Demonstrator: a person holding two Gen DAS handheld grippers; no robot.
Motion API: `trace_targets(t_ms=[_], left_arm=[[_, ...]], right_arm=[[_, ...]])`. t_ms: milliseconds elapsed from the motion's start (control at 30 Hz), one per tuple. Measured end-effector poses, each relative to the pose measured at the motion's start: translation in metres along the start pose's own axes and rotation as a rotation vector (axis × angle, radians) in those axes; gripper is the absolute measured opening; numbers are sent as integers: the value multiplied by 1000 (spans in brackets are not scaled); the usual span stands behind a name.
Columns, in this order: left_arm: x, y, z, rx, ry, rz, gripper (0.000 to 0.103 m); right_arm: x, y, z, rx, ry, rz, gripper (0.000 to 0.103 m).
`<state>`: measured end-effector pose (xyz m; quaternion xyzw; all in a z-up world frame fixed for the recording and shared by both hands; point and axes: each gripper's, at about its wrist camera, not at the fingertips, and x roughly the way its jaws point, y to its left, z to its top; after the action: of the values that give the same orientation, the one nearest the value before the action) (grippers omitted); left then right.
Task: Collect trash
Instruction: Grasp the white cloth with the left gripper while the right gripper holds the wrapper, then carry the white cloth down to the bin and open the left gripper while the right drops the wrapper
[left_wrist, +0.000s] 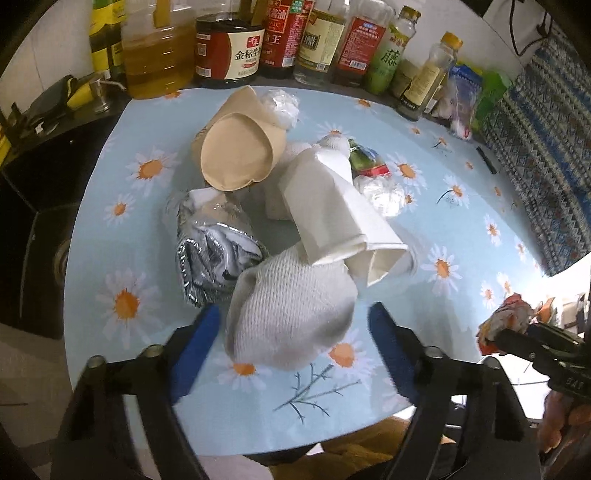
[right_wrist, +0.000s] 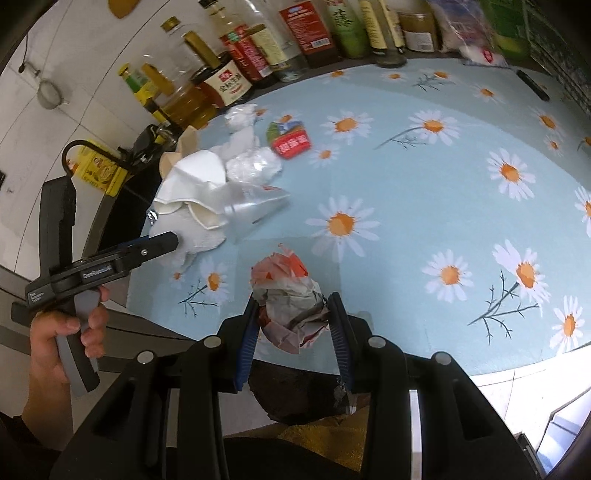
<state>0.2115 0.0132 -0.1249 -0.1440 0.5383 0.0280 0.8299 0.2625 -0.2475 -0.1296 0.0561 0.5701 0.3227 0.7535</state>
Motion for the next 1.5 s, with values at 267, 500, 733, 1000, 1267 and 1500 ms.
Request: trace_targets(t_ms=[267,500,733,1000,1267,1500], left_arm=[[5,1,-2,-31,-4,-36,40],[-4,0,-7,-50,-10,-63,36],[-18,-1,-17,-68,-33,-68,36],[-30,12,-36,-110,-27,-45,36],[-48,21,-57,-124,-40,-48,36],[-60,28,-87,-137,-39,-84,36]], right_arm=[[4,1,3,-13,16,15,38],[5,3,7,-39,20,32,38],[14,8,8,-68,52,45,38],[26,25,6,-118,88,69,38],[28,49,-4,-161,96,88,38],[33,71,-26,-176,117,85,38]])
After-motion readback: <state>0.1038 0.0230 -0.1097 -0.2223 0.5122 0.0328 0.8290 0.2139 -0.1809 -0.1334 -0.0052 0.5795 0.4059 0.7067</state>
